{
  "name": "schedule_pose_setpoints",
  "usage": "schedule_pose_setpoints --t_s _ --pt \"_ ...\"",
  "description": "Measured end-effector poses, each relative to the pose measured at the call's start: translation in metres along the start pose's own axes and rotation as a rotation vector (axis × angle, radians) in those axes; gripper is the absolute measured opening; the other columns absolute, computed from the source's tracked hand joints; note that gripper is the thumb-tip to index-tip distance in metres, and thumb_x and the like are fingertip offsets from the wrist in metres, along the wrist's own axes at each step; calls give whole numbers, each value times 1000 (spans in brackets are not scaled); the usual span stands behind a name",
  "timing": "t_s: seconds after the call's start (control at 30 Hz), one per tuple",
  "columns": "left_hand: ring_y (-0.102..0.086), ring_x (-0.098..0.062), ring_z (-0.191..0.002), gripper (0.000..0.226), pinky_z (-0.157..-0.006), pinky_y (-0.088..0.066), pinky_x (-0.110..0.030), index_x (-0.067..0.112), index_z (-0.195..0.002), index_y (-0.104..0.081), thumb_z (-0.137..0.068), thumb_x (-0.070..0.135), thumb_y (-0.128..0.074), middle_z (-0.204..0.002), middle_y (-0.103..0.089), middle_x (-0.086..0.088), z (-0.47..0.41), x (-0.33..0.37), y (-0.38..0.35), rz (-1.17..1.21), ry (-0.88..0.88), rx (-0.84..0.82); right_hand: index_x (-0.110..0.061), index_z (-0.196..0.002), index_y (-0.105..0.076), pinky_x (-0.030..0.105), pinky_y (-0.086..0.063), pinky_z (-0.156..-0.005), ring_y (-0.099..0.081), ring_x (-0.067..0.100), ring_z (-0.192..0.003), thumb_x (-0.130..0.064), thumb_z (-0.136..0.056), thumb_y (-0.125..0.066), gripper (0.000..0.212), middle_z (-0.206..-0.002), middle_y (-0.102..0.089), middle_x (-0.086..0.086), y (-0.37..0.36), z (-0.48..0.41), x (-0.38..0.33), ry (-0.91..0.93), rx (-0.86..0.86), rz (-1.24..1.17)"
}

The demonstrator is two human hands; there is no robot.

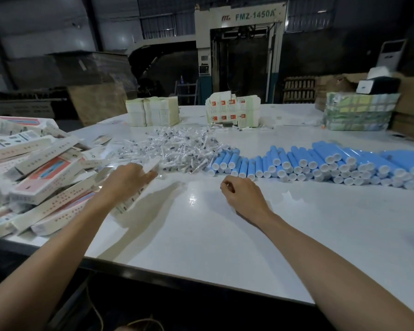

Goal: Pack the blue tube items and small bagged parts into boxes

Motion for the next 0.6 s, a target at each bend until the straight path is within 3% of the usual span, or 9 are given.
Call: schedule_pose_setpoints --t_s 0.07,0.1,0.2,0.33,0.47,0.53,0.6 --pt "-63 -5 -45 47 -39 -40 -14 18 -83 -74 -103 58 -62 -59 -69 1 -3 16 1 290 -43 -75 -20 -89 -68 33 -39 -60 -60 17 -70 -27 -102 -53 22 -72 -66 -6 -1 0 0 -2 -3 -4" --pt "-69 -6 -51 41 -44 -46 -14 18 -90 -79 -102 55 -67 -67 -76 0 -3 22 -1 461 -49 -133 -21 -89 -69 33 -39 -61 -59 17 -70 -28 -102 -53 21 -73 -66 -6 -1 -1 0 -2 -5 -5" --pt "-81 -31 -84 41 -71 -64 -38 15 -109 -82 -94 53 -75 -94 -83 -10 -5 42 -17 829 -51 -294 -21 -90 -69 33 -41 -63 -60 16 -71 -28 -103 -53 21 -75 -67 -7 -1 0 0 -3 -14 -2" --pt "-79 -38 -105 49 -91 -65 -48 8 -113 -84 -93 52 -78 -114 -81 -18 -14 66 -41 1170 -39 -417 -21 -91 -68 36 -48 -67 -60 17 -72 -28 -103 -52 21 -77 -68 -5 -2 0 0 -3 -34 -11" --pt "-80 -32 -105 48 -80 -66 -34 4 -113 -83 -95 48 -77 -124 -79 -16 -23 91 -65 1433 -7 -415 -19 -86 -62 38 -42 -63 -57 20 -69 -27 -104 -53 22 -72 -63 -4 0 1 -2 -7 -12 -18" --pt "-80 -31 -104 47 -81 -66 -35 3 -120 -78 -99 44 -74 -123 -79 -17 -22 100 -79 1531 22 -370 -16 -89 -64 41 -47 -65 -59 21 -69 -26 -104 -53 22 -72 -64 -1 7 -1 3 -62 50 -33" --pt "-80 -28 -99 40 -83 -68 -38 7 -112 -83 -101 44 -71 -119 -80 -18 -19 99 -95 1582 82 -330 -15 -92 -66 43 -51 -67 -61 22 -71 -25 -104 -52 21 -74 -66 1 16 -7 13 -129 122 -22"
Point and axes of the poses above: each hand's wrist, its own z-axis away from the middle knuckle, its own y-axis out of the back of the hand, x = y × z, the point moved 8 cm from there along -z, towards the middle knuckle
